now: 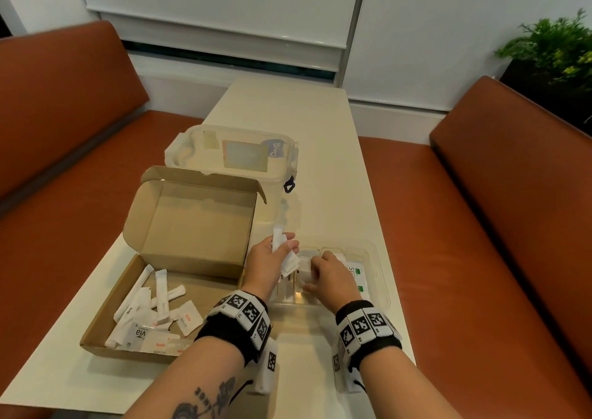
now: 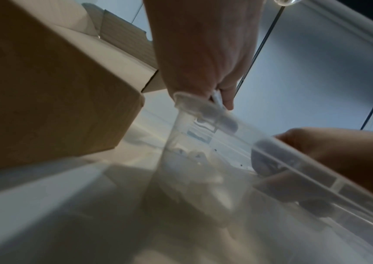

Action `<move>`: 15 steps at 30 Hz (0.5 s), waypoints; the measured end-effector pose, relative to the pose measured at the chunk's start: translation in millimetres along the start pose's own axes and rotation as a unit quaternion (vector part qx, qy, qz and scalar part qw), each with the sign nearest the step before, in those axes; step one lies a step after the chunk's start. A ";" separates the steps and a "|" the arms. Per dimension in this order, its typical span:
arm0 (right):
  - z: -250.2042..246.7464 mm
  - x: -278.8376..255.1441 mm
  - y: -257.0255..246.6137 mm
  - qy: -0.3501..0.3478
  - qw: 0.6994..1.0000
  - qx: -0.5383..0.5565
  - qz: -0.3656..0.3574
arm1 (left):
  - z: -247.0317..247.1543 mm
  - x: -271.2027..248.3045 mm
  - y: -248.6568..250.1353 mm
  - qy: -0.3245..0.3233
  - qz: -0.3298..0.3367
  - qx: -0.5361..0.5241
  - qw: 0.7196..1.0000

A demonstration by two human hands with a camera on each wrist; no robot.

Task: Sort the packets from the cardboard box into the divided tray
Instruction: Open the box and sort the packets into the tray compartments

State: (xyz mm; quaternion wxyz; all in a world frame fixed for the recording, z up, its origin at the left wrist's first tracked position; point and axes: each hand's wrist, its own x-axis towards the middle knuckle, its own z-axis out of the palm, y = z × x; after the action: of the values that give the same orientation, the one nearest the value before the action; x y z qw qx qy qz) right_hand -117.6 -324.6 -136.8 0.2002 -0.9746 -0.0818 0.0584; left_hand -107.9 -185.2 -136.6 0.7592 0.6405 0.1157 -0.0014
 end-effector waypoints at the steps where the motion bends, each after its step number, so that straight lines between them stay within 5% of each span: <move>1: 0.3 -0.9 1.3 0.001 1.000 0.018 -0.006 | 0.0 -0.1 0.3 0.000 0.000 0.000 1.000; 15: 4.3 -0.7 5.5 0.050 0.997 0.065 0.017 | 1.3 -1.6 3.0 0.002 -0.002 0.005 1.000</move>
State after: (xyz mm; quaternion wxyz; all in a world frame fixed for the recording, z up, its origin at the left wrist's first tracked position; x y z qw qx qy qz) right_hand -118.1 -328.1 -142.9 0.2656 -0.9626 -0.0508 0.0184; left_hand -108.8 -186.2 -133.2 0.7558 0.6440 0.1184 -0.0027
